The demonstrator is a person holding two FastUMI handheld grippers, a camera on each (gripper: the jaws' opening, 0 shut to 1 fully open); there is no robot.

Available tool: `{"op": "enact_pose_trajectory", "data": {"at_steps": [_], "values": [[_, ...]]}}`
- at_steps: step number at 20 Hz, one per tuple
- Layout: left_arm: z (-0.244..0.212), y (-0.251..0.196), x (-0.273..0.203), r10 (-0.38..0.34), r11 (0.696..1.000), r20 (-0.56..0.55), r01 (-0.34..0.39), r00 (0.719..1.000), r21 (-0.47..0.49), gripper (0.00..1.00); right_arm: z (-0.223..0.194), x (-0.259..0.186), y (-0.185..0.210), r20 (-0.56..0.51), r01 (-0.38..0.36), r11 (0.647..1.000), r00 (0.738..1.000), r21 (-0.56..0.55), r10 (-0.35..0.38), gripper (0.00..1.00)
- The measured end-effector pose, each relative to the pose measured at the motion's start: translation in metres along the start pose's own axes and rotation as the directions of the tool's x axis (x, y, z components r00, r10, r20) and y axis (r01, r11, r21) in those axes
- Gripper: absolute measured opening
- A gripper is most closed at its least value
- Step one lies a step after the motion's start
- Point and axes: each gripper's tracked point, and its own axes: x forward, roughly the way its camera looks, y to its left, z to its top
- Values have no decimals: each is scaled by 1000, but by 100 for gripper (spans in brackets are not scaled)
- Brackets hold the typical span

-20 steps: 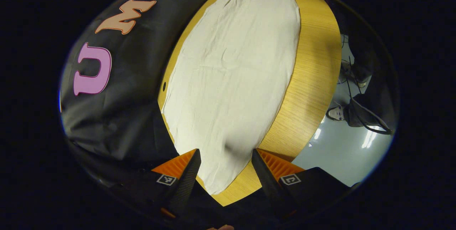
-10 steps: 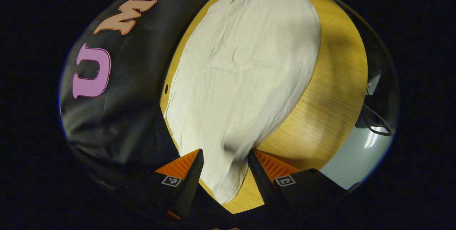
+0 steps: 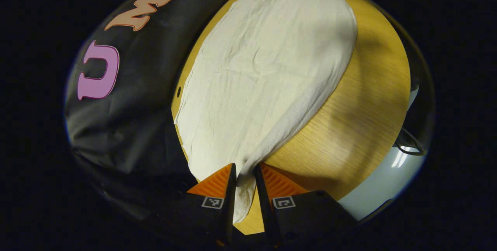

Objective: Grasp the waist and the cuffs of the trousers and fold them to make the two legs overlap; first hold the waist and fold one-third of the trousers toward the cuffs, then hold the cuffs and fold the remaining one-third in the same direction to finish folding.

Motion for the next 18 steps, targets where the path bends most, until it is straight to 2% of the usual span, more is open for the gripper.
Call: {"op": "enact_pose_trajectory", "data": {"at_steps": [1, 2, 3, 4, 5, 9, 11, 12, 14, 18], "values": [[-2, -2, 0, -7, 1000, -4, 7, 1000, -10, 29, 1, -1, 0, 1, 3, 1000, 1000, 2, -3, 12], [-2, -5, 0, -14, 1000, -7, 14, 1000, -19, 21, 0, 1, 0, 4, 6, 1000, 1000, 5, -6, 17], [-2, -7, 0, -17, 999, -10, 17, 1000, -27, 17, 1, 0, -1, 8, 7, 1000, 1000, 10, -7, 12], [-1, -8, -1, -8, 1000, -10, 7, 1000, -30, 5, 0, 0, -1, 11, 8, 1000, 1000, 13, -8, 12], [-1, -7, -1, 0, 999, -11, 0, 1000, -34, 2, 1, 0, -1, 9, 11, 1000, 1000, 16, -11, 12], [-1, -8, -1, -4, 995, -34, 0, 999, -103, 0, 1, 0, -6, 5, 34, 998, 999, 45, -34, 12], [-1, -7, 0, -36, 983, -46, 27, 998, -179, 0, 1, -4, -9, 13, 15, 989, 1000, 144, -17, 12], [-1, -6, 1, -47, 974, -48, 35, 998, -223, 0, 2, -5, -18, 21, 28, 982, 999, 187, -32, 10], [0, 8, -3, -16, 958, -61, -2, 998, -285, 0, 4, -8, -34, 34, 55, 970, 997, 236, -65, 10], [14, 35, -10, 65, 933, -76, -88, 995, -350, 0, 11, -11, -55, 73, 47, 955, 995, 293, -72, 10]]}}
